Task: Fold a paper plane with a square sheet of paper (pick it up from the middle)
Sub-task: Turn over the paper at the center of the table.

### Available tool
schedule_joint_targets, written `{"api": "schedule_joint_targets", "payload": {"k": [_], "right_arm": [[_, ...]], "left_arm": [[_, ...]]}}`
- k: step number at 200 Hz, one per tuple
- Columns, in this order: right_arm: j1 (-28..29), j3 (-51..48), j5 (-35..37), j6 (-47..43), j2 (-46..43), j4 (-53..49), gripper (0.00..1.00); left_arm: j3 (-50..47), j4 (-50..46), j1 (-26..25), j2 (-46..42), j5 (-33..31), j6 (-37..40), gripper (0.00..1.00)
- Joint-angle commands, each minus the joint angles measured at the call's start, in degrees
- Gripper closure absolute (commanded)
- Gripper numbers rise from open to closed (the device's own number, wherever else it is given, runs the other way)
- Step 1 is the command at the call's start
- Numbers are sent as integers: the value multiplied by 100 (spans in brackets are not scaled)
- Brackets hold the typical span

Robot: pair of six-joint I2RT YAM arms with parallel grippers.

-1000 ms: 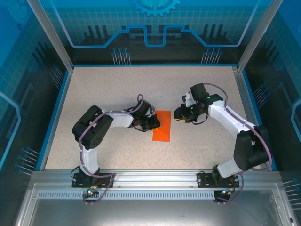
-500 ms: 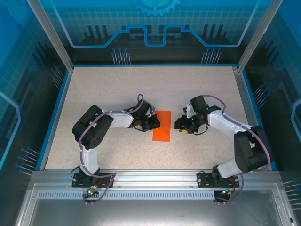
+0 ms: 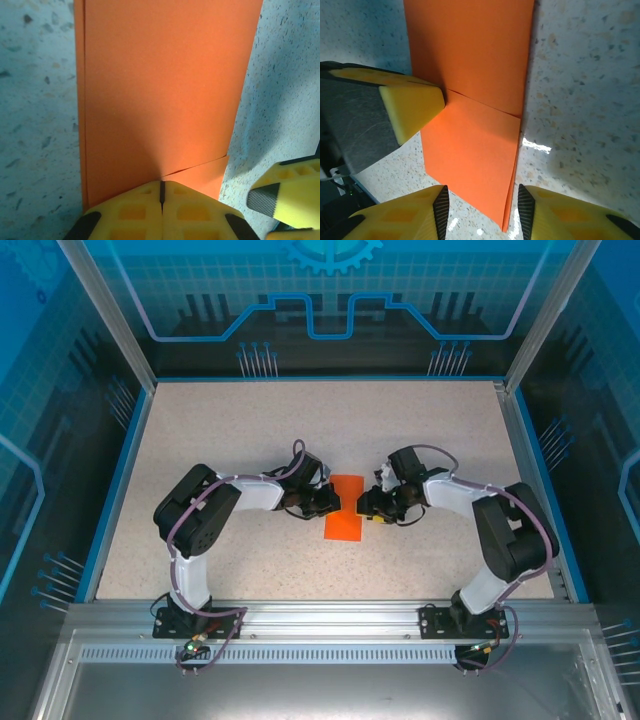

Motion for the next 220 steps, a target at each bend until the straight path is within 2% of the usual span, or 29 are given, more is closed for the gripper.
{"api": "schedule_joint_targets", "payload": {"k": [1, 31, 100, 220], "right_arm": [[98, 158, -37, 76, 239, 202, 57], [94, 157, 157, 68, 324, 204, 57], [94, 249, 36, 93, 496, 401, 59], [101, 227, -158, 181, 637, 703, 60]], "left_arm": [[-175, -514, -22, 77, -400, 93, 94], [-184, -492, -23, -42, -415, 131, 92], [-209, -443, 1, -377, -461, 278, 88], [-191, -558, 74, -268, -488, 303, 89]]}}
